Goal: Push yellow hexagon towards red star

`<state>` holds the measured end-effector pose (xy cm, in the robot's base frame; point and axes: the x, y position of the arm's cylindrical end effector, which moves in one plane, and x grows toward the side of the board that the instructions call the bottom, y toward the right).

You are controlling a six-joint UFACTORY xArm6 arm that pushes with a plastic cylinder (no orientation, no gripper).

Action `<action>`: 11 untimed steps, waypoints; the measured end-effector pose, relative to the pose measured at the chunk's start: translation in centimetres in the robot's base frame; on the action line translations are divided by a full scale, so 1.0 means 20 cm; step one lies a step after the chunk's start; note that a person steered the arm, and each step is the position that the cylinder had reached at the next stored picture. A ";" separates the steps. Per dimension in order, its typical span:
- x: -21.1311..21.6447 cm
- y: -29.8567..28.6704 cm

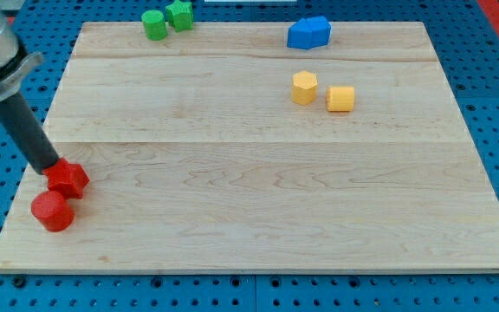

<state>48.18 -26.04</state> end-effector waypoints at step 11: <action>-0.40 0.86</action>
